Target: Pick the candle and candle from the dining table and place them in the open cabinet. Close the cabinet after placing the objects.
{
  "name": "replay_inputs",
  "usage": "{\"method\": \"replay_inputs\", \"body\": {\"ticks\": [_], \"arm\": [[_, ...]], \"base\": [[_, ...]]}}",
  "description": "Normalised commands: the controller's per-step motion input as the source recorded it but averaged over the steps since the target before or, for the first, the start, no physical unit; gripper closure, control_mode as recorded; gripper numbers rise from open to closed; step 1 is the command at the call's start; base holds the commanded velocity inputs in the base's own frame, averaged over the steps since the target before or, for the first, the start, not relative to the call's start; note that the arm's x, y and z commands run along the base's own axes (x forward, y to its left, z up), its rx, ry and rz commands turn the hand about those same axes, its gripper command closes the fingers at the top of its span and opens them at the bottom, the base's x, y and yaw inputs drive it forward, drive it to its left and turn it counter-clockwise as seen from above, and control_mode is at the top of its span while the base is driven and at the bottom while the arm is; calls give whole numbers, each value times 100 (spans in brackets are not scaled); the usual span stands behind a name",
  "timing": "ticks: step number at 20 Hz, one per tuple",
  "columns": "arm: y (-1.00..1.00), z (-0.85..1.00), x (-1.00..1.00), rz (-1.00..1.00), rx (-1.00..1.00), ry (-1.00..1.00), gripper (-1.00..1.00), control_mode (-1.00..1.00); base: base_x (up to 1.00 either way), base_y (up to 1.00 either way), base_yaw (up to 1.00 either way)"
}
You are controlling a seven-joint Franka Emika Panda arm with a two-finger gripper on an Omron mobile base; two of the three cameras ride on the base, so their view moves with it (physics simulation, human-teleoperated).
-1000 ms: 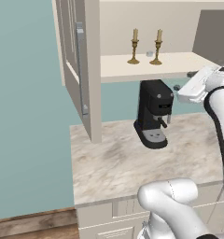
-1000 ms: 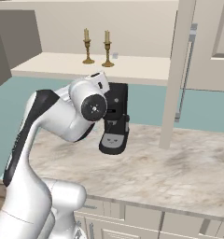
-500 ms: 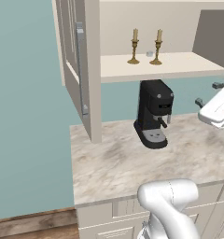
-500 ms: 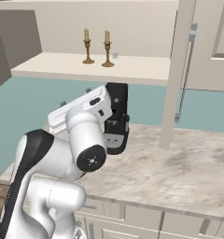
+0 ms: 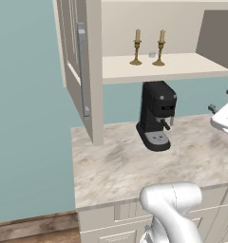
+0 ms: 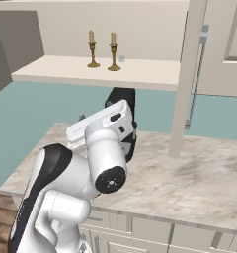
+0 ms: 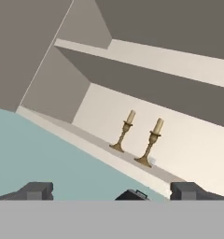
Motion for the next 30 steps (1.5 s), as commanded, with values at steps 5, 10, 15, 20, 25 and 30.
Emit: {"method": "replay_inputs", "body": {"ticks": [5, 10, 15, 20, 25, 30], "arm": [[-4, -66, 27, 0, 0, -2, -100, -100], [-9, -59, 11, 0, 2, -9, -100, -100], [-35, -39, 7, 4, 5, -9, -100, -100], [-49, -29, 15, 4, 4, -1, -100, -100], [-47, -18, 26, 3, 4, 0, -100, -100], [-57, -11, 24, 2, 2, 0, -100, -100]], "base": [[0, 0, 0], [0, 0, 0], [0, 0, 0], [0, 0, 0], [0, 0, 0], [0, 0, 0]]}}
